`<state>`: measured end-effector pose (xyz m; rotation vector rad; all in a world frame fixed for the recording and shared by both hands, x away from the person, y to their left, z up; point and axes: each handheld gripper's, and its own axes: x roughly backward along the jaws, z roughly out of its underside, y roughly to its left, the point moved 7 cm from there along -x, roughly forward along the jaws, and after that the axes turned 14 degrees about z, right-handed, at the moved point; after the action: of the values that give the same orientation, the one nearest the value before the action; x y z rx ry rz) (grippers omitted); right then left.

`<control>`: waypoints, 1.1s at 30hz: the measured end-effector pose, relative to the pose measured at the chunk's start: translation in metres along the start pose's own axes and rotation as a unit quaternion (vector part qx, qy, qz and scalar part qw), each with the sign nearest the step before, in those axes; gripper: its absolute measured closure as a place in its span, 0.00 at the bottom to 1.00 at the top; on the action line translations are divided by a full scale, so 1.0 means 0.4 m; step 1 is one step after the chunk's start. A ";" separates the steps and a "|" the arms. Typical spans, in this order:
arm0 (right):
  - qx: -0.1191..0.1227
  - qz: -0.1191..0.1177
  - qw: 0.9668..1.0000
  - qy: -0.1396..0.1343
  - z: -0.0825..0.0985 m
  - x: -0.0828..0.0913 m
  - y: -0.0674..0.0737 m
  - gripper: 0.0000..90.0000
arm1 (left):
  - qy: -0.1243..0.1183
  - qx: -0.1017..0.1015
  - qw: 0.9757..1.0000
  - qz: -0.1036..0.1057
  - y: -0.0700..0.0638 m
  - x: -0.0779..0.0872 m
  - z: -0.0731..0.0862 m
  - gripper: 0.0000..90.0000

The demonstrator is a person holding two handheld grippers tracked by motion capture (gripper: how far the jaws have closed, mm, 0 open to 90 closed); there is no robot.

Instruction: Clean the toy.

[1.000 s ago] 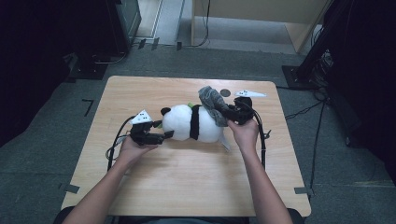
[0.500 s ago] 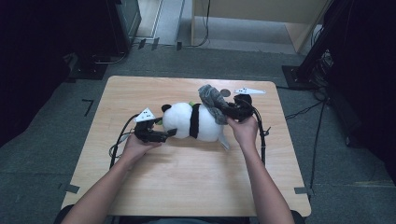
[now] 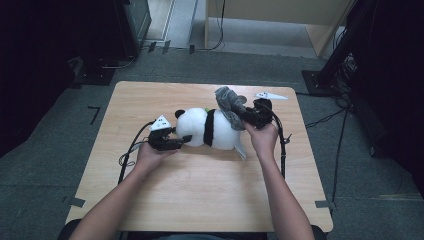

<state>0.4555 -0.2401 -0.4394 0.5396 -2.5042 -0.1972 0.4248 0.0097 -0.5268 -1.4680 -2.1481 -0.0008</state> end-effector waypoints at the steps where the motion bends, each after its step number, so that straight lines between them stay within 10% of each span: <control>1: 0.002 -0.002 1.000 -0.003 -0.006 0.012 0.006 0.85 | 0.003 0.002 1.000 -0.001 -0.005 -0.001 -0.001 0.53; 8: 0.014 -0.046 0.998 -0.038 -0.050 0.100 0.088 0.85 | 0.013 0.067 0.998 0.016 -0.036 0.015 -0.013 0.58; 18: 0.051 -0.148 0.988 -0.001 0.013 0.067 0.302 0.85 | 0.009 0.057 0.998 -0.004 -0.066 0.025 -0.006 0.56; 24: 0.077 -0.121 0.988 0.052 0.105 -0.024 0.319 0.84 | 0.015 0.044 0.999 -0.009 -0.071 0.015 -0.010 0.56; 33: 0.133 -0.061 0.988 0.041 0.120 -0.046 0.277 0.83 | 0.027 0.068 0.997 -0.014 -0.060 0.001 0.000 0.57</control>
<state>0.4057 -0.1308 -0.4605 0.7945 -2.4318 0.1141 0.4041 0.0001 -0.5196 -1.3452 -2.0833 0.0932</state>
